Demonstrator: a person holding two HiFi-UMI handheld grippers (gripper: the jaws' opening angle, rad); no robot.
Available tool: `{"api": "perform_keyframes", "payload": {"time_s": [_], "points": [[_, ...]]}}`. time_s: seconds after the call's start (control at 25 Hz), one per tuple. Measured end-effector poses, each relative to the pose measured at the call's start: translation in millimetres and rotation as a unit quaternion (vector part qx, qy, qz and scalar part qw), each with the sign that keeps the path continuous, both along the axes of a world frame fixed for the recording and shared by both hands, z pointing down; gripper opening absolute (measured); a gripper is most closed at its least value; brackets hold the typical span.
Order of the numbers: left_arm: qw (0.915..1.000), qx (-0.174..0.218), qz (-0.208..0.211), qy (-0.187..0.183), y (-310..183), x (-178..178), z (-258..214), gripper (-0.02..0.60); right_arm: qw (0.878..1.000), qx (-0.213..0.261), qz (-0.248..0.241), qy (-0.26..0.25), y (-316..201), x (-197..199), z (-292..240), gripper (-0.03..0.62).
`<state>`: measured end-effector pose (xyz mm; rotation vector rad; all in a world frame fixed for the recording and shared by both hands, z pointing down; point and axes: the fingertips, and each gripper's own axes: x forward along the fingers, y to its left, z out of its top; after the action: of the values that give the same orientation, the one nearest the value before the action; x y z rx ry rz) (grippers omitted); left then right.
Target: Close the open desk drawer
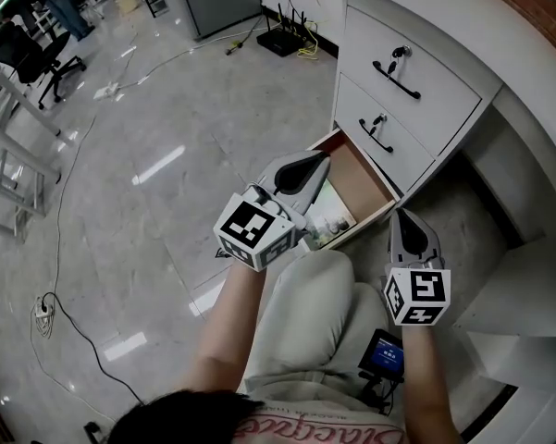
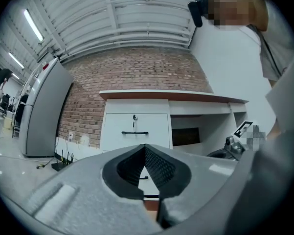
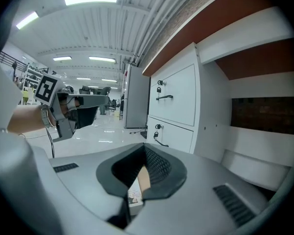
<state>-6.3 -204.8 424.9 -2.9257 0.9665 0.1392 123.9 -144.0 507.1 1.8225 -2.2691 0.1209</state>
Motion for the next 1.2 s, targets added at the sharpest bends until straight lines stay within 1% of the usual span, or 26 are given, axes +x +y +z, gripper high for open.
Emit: {"api": "perform_keyframes", "payload": {"time_s": [0.16, 0.28, 0.36, 0.52, 0.64, 0.72, 0.84, 0.96, 1.04, 1.12, 1.2], "points": [[0.9999, 0.010, 0.003, 0.001, 14.5, -8.5, -6.8, 0.005, 1.000, 0.004, -0.017, 0.007, 2.1, -12.0, -2.7, 0.012], [0.9998, 0.013, -0.008, -0.011, 20.4, -19.9, -0.2, 0.006, 0.999, 0.004, -0.031, 0.011, 6.1, -22.7, -2.5, 0.011], [0.9996, 0.010, -0.017, -0.019, 21.6, -27.9, 8.5, 0.006, 0.999, 0.003, -0.041, 0.015, 8.6, -28.8, 0.2, 0.012], [0.9997, -0.004, -0.019, -0.015, 22.8, -37.4, 21.2, 0.006, 0.998, -0.004, -0.057, 0.030, 11.1, -36.4, 10.4, 0.012], [0.9995, -0.005, -0.022, -0.021, 19.8, -43.7, 31.5, 0.006, 0.998, -0.008, -0.061, 0.028, 9.8, -39.2, 17.5, 0.012], [0.9993, -0.009, -0.022, -0.030, 17.5, -49.3, 45.0, 0.006, 0.997, -0.010, -0.066, 0.030, 8.7, -40.6, 24.3, 0.011], [0.9983, -0.029, -0.025, -0.045, 14.1, -61.7, 73.4, 0.008, 0.996, -0.016, -0.074, 0.043, 6.5, -43.5, 38.2, 0.011], [0.9974, -0.053, -0.025, -0.043, 9.6, -72.1, 100.4, 0.013, 0.995, -0.027, -0.086, 0.052, -2.6, -47.3, 55.0, 0.012], [0.9966, -0.066, -0.021, -0.045, 6.8, -75.1, 119.4, 0.055, 0.993, -0.036, -0.096, 0.050, -12.3, -50.9, 69.3, 0.012], [0.9955, -0.073, -0.015, -0.059, 4.4, -75.4, 139.7, 0.068, 0.993, -0.045, -0.106, 0.040, -21.6, -54.8, 84.2, 0.012], [0.9942, -0.079, -0.007, -0.073, 4.4, -74.8, 159.5, 0.097, 0.991, -0.055, -0.118, 0.032, -27.0, -59.4, 98.9, 0.011]]}}
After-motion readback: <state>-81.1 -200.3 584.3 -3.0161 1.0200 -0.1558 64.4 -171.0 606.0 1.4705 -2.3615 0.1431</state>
